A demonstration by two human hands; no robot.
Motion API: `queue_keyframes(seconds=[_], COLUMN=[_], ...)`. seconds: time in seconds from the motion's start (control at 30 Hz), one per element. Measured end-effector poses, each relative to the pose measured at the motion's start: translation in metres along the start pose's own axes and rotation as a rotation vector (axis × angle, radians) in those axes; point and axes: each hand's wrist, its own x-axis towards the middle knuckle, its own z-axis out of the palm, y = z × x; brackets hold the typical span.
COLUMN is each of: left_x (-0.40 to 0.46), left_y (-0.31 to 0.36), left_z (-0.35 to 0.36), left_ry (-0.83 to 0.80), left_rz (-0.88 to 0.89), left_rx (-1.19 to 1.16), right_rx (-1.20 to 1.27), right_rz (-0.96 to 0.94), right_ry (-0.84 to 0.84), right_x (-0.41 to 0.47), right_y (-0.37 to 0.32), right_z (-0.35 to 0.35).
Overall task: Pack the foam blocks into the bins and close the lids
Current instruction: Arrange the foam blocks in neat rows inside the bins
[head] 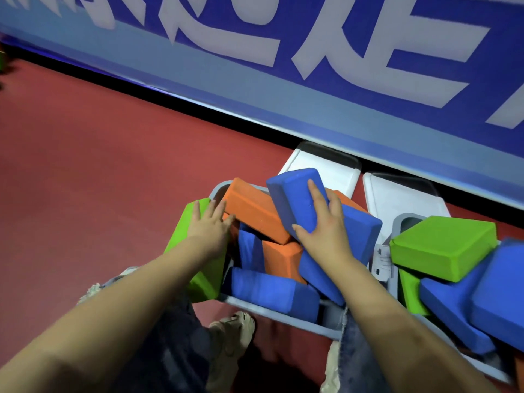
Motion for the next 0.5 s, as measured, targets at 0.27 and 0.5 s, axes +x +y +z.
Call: queue_keyframes(seconds=[0.27, 0.5], left_x=[0.092, 0.156], left_y=[0.007, 0.009], left_z=[-0.006, 0.001], left_ry=[0.224, -0.063], left_rz=[-0.532, -0.547], left_rx=[-1.262, -1.167], right_rx=[0.114, 0.032], right_rz=[-0.074, -0.103], right_ry=[0.238, 0.091], right_x=[0.042, 0.063], right_y=[0.013, 0.043], right_z=[0.015, 0.033])
